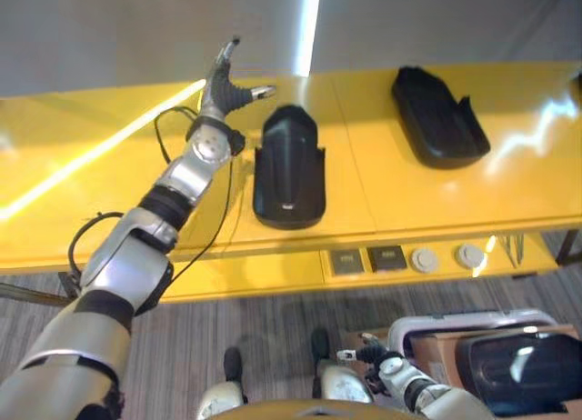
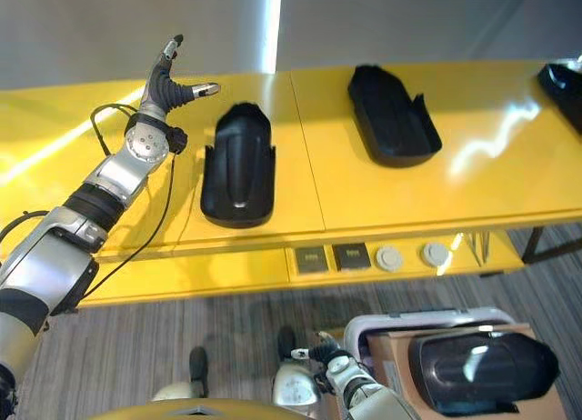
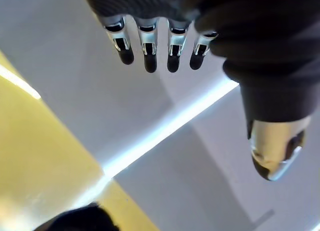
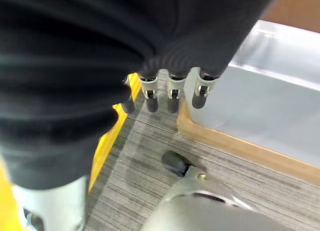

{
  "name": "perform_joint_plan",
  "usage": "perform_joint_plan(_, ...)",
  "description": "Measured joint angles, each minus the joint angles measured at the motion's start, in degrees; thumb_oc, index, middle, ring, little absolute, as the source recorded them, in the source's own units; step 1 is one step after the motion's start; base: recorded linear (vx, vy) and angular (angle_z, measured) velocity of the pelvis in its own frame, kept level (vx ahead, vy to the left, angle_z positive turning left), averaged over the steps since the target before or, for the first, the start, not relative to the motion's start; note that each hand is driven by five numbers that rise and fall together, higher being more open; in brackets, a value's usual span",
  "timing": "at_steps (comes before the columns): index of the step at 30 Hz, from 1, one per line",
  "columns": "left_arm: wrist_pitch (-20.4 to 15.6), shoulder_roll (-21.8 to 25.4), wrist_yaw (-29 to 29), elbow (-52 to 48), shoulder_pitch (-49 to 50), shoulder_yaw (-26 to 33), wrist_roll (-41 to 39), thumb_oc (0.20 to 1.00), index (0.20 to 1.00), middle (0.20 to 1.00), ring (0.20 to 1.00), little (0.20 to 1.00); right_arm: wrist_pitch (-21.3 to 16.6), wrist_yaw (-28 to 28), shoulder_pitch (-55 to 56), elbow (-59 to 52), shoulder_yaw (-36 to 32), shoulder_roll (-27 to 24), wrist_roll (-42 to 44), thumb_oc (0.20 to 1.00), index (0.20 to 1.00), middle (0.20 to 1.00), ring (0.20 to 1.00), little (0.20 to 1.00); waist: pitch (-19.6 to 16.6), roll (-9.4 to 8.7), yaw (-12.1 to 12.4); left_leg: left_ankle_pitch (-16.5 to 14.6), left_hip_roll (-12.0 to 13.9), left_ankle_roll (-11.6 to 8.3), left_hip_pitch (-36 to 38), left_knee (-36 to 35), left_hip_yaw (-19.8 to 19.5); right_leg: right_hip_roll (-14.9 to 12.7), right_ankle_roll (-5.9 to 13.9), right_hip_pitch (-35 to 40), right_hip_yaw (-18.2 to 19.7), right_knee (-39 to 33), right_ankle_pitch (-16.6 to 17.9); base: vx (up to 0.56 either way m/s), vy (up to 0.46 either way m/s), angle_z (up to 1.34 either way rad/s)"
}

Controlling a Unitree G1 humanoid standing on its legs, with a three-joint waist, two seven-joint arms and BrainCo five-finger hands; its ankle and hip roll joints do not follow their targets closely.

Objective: Move parts from the plastic box to the shelf.

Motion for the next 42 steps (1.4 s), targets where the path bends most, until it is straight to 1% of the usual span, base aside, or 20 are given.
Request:
perform_joint_plan(1, 0.09, 1.02, -0.08, -3.26, 1.64, 0.46, 0.79, 1.000, 1.000, 1.000, 1.000, 1.000, 0.14, 0.58, 0.20, -0.04, -0.16, 0.00, 0.00, 1.000, 1.000, 1.000, 1.000, 1.000, -0.14, 0.01, 0.01, -0.10, 0.00, 0.03, 0.70, 0.00, -0.47, 0.01, 0.00, 0.94, -0.28, 0.00, -0.06, 0.04, -0.025, 0.18)
perform_joint_plan(2, -0.09, 3.56, -0.37, -16.98, 9.73, 5.32, 1.63, 1.000, 1.000, 1.000, 1.000, 1.000, 0.20, 0.92, 1.12, -0.34, -1.99, -0.04, 0.04, 1.000, 1.000, 1.000, 1.000, 1.000, -0.78, 0.08, 0.45, -0.54, 0.06, 0.11, 2.45, 0.00, -0.77, 0.06, 0.11, 2.86, -0.63, 0.00, -0.55, 0.06, -0.017, 0.22)
perform_joint_plan(3, -2.56, 4.51, -1.22, -27.48, 18.59, 8.94, 1.74, 1.000, 1.000, 1.000, 1.000, 1.000, 0.26, 0.87, 3.45, -0.51, -3.97, -0.12, 0.20, 1.000, 1.000, 1.000, 1.000, 1.000, -2.87, 0.03, 1.53, -0.88, 0.12, -0.09, 2.59, -0.16, -1.11, 0.07, 0.22, 3.31, -1.23, -0.01, -1.07, 0.07, -0.002, 0.23)
perform_joint_plan(4, -3.05, 5.51, -2.82, -32.45, 23.41, 11.17, 0.47, 0.338, 0.338, 0.338, 0.338, 0.338, 0.46, 1.03, 4.53, -0.58, -5.13, -0.04, 0.24, 1.000, 1.000, 1.000, 1.000, 1.000, -3.42, 0.02, 2.19, -0.92, 0.12, -0.08, 2.79, -0.06, -1.68, 0.03, 0.24, 3.72, -1.59, -0.01, -1.21, 0.07, 0.007, 0.16)
perform_joint_plan(5, -3.36, 6.53, -4.05, -37.90, 29.68, 14.07, -0.53, 0.200, 0.200, 0.200, 0.200, 0.200, 0.42, 1.08, 5.32, -0.62, -6.44, 0.00, 0.28, 1.000, 1.000, 1.000, 1.000, 1.000, -3.51, 0.01, 2.30, -1.11, 0.12, -0.08, 3.54, -0.01, -1.70, 0.03, 0.27, 4.45, -1.54, -0.02, -1.43, 0.06, 0.007, 0.07)
perform_joint_plan(7, -4.96, 8.55, -8.08, -47.38, 43.41, 17.09, -4.85, 0.200, 0.200, 0.200, 0.200, 0.200, 0.39, 1.05, 8.72, -0.52, -9.06, -0.04, 0.31, 1.000, 1.000, 1.000, 1.000, 1.000, -4.84, -0.41, 3.92, -1.73, 0.12, -0.15, 4.32, -0.31, -1.98, 0.02, 0.35, 5.49, -1.75, -0.01, -2.25, 0.06, 0.004, 0.11)
perform_joint_plan(10, -5.56, 7.01, -11.42, -49.44, 51.58, 18.05, -9.12, 0.200, 0.200, 0.200, 0.200, 0.200, 1.11, 1.09, 11.43, 1.23, -9.08, 0.10, 0.23, 1.000, 1.000, 1.000, 1.000, 1.000, -5.47, -1.50, 6.72, -1.95, -0.01, 0.16, 4.71, -0.32, -2.32, -0.08, 0.53, 6.13, -1.86, -0.02, -2.69, 0.02, -0.001, 0.11)
perform_joint_plan(12, -5.59, 5.56, -13.43, -51.77, 57.53, 19.47, -11.72, 0.200, 0.200, 0.200, 0.200, 0.200, 1.22, 1.27, 11.31, 1.58, -8.99, 0.27, -0.05, 1.000, 1.000, 1.000, 1.000, 1.000, -5.85, -2.04, 6.65, -1.97, -0.06, 0.18, 4.80, -0.33, -2.42, -0.19, 0.39, 6.28, -1.89, -0.02, -2.91, 0.00, 0.001, -0.04)
perform_joint_plan(14, -5.35, 5.00, -17.76, -53.70, 64.86, 16.60, -14.77, 0.200, 0.200, 0.200, 0.200, 0.200, 0.94, 1.29, 11.67, 1.72, -9.01, 0.87, -0.07, 1.000, 1.000, 1.000, 1.000, 1.000, -6.46, -2.98, 6.79, -1.91, -0.12, 0.08, 4.48, -0.33, -3.13, -0.22, 0.33, 6.10, -2.01, -0.02, -2.94, -0.01, -0.001, 0.11)
perform_joint_plan(16, -5.17, 5.24, -20.01, -54.24, 66.42, 16.43, -16.64, 0.200, 0.200, 0.200, 0.200, 0.200, 0.94, 1.52, 10.81, 1.49, -8.70, 0.97, -0.11, 1.000, 1.000, 1.000, 1.000, 1.000, -6.43, -2.98, 7.47, -1.70, -0.12, 0.04, 3.87, -0.33, -3.40, -0.16, 0.24, 6.10, -2.17, -0.02, -2.70, -0.03, 0.017, 0.06)
perform_joint_plan(19, -4.20, 7.59, -24.58, -55.78, 70.73, 10.18, -20.11, 0.200, 0.200, 0.200, 0.200, 0.200, 0.90, 1.74, 10.46, 1.43, -8.28, 0.91, -0.19, 1.000, 1.000, 1.000, 1.000, 1.000, -6.09, -2.43, 7.75, -1.63, -0.13, -0.20, 3.45, -0.33, -3.51, -0.14, 0.22, 5.55, -2.11, -0.02, -2.71, 0.00, 0.000, 0.00)
perform_joint_plan(21, -3.13, 7.91, -25.92, -55.10, 68.98, 6.30, -21.47, 0.200, 0.200, 0.200, 0.200, 0.200, 0.86, 1.72, 10.04, 1.47, -7.09, 0.61, -0.19, 1.000, 1.000, 1.000, 1.000, 1.000, -6.05, -2.27, 7.85, -1.08, -0.18, 0.09, 3.06, -0.32, -3.56, -0.15, 0.25, 4.71, -1.89, -0.02, -2.55, -0.01, 0.029, 0.01)
perform_joint_plan(22, -2.46, 7.05, -27.22, -52.62, 65.81, 2.65, -21.95, 0.200, 0.200, 0.200, 0.200, 0.200, 0.87, 1.72, 9.56, 1.55, -6.06, 0.49, -0.23, 1.000, 1.000, 1.000, 1.000, 1.000, -5.86, -2.00, 7.52, -0.79, -0.28, 0.36, 2.85, -0.33, -3.34, -0.18, 0.25, 4.36, -1.63, -0.02, -2.27, 0.00, 0.027, -0.09)
perform_joint_plan(23, -1.66, 6.54, -28.20, -51.32, 64.25, 1.47, -21.93, 0.200, 0.200, 0.200, 0.200, 0.200, 0.82, 1.74, 9.18, 1.60, -6.08, 0.57, -0.24, 1.000, 1.000, 1.000, 1.000, 1.000, -5.74, -1.82, 6.80, -0.79, -0.28, 0.37, 2.96, -0.32, -3.05, -0.20, 0.20, 4.40, -1.54, -0.02, -2.16, 0.00, 0.020, -0.16)
perform_joint_plan(25, -1.30, 5.58, -29.12, -50.30, 61.69, 0.82, -21.94, 0.200, 0.200, 0.200, 0.200, 0.200, 0.41, 1.72, 8.11, 1.21, -6.05, 0.60, -0.24, 1.000, 1.000, 1.000, 1.000, 1.000, -5.44, -1.35, 4.99, -0.80, -0.22, 0.36, 3.05, -0.32, -2.50, -0.13, 0.13, 4.25, -1.27, -0.02, -2.01, 0.00, 0.014, -0.14)
perform_joint_plan(30, -1.24, 0.47, -29.00, -43.51, 56.34, 0.66, -23.02, 0.200, 0.200, 0.200, 0.200, 0.200, 0.18, 1.64, 8.45, -0.19, -6.15, -0.22, -0.22, 1.000, 1.000, 1.000, 1.000, 1.000, -4.72, -0.24, 2.70, -1.10, -0.04, 0.21, 3.77, -0.33, -1.24, 0.08, 0.14, 4.14, 0.05, -0.02, -1.83, 0.01, 0.018, -0.14)
perform_joint_plan(32, -1.20, -2.25, -27.73, -38.96, 52.90, -0.42, -23.17, 0.200, 0.200, 0.200, 0.200, 0.200, 0.17, 1.15, 9.11, -0.53, -6.18, -0.39, -0.17, 1.000, 1.000, 1.000, 1.000, 1.000, -4.68, -0.06, 1.62, -1.28, -0.06, 0.33, 3.67, -0.33, -0.39, 0.04, 0.15, 3.64, 0.68, -0.02, -1.81, -0.01, 0.013, -0.17)
perform_joint_plan(34, -1.20, -3.01, -27.38, -38.12, 50.74, -1.51, -23.50, 0.200, 0.200, 0.200, 0.200, 0.200, 0.18, 0.76, 9.21, -0.51, -6.22, -0.31, -0.14, 1.000, 1.000, 1.000, 1.000, 1.000, -4.63, -0.19, 0.52, -1.32, -0.07, 0.35, 3.15, -0.32, 0.10, 0.12, 0.17, 2.45, 1.36, -0.02, -1.55, -0.03, 0.004, -0.16)
perform_joint_plan(37, -1.23, -4.83, -25.32, -35.45, 45.18, -2.79, -23.51, 0.200, 0.200, 0.200, 0.200, 0.200, -0.05, 0.63, 9.10, -0.56, -7.31, -0.25, 0.20, 1.000, 1.000, 1.000, 1.000, 1.000, -4.45, -0.05, 0.12, -1.22, -0.13, 0.50, 1.95, -0.03, 0.75, 0.03, 0.38, 1.22, 1.48, -0.02, -1.02, 0.00, -0.002, -0.09)
perform_joint_plan(42, -1.43, -5.71, -24.64, -35.23, 45.03, -3.51, -23.51, 0.200, 0.200, 0.200, 0.200, 0.200, -0.09, 0.46, 9.14, -0.79, -7.36, -0.57, 1.57, 1.000, 1.000, 1.000, 1.000, 1.000, -3.79, 0.60, -0.54, -1.32, -0.05, 0.58, 2.20, -0.02, 1.01, 0.16, 0.51, 1.33, 1.59, -0.02, -0.91, 0.00, -0.001, -0.05)
